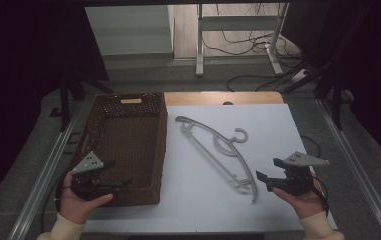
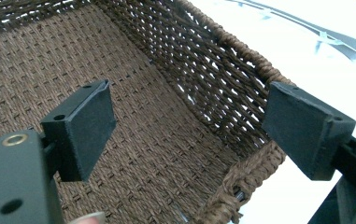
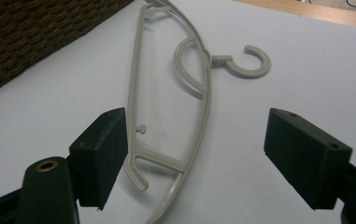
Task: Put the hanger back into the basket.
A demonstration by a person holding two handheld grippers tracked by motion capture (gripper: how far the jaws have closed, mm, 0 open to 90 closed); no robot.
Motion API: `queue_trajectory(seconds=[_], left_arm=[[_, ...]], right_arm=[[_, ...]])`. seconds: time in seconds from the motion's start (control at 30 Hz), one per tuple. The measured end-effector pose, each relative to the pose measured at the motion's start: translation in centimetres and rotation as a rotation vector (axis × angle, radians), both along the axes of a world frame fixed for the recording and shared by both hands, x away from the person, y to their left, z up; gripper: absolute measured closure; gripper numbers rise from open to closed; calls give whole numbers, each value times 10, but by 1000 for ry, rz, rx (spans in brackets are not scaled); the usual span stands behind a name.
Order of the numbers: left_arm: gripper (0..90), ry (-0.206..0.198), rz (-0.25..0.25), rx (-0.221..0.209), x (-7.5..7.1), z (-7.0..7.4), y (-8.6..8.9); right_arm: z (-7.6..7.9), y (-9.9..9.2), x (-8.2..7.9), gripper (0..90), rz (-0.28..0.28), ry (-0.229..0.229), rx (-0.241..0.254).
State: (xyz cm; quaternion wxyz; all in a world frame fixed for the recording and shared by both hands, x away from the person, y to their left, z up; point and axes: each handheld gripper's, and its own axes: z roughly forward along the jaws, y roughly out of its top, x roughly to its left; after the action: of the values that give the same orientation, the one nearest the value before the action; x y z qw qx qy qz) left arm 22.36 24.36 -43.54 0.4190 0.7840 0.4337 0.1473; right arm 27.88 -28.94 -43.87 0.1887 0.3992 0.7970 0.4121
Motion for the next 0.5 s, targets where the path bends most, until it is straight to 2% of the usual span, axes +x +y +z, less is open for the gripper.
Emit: queue_trajectory(seconds=[0.5], left_arm=[[175,-11,1,-10,4,7,-1]], right_arm=[[-4,-4,5,233,-26,23,-3]])
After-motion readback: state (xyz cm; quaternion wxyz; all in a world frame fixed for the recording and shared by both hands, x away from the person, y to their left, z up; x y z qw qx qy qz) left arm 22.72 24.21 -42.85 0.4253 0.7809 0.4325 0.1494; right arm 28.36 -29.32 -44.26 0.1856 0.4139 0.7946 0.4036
